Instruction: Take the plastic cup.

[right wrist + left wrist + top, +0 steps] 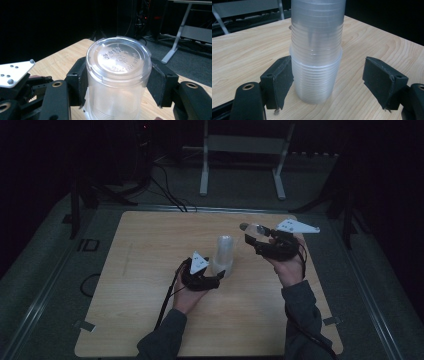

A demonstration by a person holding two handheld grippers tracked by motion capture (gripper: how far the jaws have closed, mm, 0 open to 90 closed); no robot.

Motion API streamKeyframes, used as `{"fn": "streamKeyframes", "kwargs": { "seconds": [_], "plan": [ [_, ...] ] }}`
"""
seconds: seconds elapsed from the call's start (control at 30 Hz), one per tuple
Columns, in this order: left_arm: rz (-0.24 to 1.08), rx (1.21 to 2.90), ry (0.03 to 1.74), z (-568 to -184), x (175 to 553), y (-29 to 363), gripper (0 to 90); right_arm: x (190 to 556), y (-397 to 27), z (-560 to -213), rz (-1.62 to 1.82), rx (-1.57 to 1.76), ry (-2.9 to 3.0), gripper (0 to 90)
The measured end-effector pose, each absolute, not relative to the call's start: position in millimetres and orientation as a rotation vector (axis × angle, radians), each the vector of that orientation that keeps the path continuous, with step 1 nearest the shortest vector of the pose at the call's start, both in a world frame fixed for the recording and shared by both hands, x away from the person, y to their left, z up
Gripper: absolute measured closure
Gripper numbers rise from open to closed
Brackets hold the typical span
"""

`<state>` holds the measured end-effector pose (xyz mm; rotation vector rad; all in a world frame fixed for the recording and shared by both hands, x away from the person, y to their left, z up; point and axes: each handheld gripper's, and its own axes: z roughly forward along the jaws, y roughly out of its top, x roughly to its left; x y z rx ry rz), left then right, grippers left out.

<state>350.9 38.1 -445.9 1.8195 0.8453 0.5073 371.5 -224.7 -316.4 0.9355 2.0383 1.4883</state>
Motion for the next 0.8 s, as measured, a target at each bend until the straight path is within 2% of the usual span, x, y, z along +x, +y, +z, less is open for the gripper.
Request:
{"fn": "streamKeyframes", "kwargs": {
  "seconds": [0.8],
  "plan": [
    [0.516,1.808,0.822,-443,344,39,23.8,360,-231,-349,1.464,0.997,2.069,39.9]
  ]
}}
